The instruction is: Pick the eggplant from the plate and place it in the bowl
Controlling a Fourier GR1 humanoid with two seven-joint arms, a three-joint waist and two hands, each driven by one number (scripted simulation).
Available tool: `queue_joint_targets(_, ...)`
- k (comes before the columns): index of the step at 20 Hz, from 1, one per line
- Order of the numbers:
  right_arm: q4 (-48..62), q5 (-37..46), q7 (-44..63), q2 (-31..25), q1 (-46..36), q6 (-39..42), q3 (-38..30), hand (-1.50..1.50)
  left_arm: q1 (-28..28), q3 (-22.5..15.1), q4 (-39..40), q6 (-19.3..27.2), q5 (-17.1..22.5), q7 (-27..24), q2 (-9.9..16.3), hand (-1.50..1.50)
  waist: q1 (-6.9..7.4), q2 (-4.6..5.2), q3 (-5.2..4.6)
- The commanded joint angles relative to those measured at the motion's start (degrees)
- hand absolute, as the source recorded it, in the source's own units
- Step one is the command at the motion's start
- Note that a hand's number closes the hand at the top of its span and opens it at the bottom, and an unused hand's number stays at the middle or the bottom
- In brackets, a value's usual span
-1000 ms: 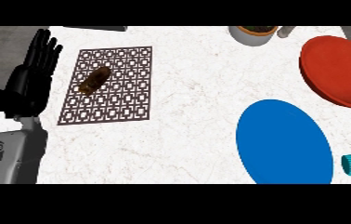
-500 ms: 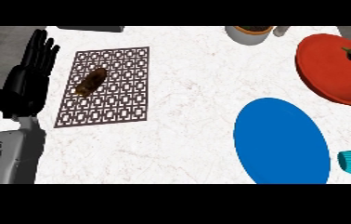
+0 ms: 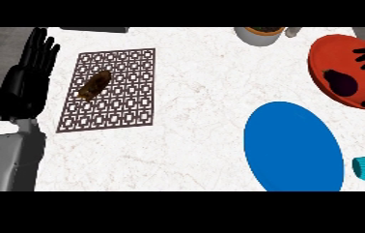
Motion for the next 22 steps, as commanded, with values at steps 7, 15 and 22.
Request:
queue_joint_targets(7,4.2,-12.6,-2.4,0.8,-1.8,0.0,-13.0,-1.50,1.2,0.5,-1.3,-0.2,0.4,-0.4,0.1,0.00,-0.44,-0.07,0.15)
queue_joint_targets(15,7.2,-18.7,3.1,-8.6,-1.1,4.2,-19.5,-1.50,0.5,0.6,-1.3,0.1,0.3,0.2,0.3,0.00,-0.37,0.77,0.39)
queue_joint_targets(22,8.0,-22.0,3.5,-12.4,1.8,8.3,-22.8,-1.50,1.6,0.6,-1.9,-0.1,1.0,0.0,-0.4,0.00,0.02,1.11,0.69)
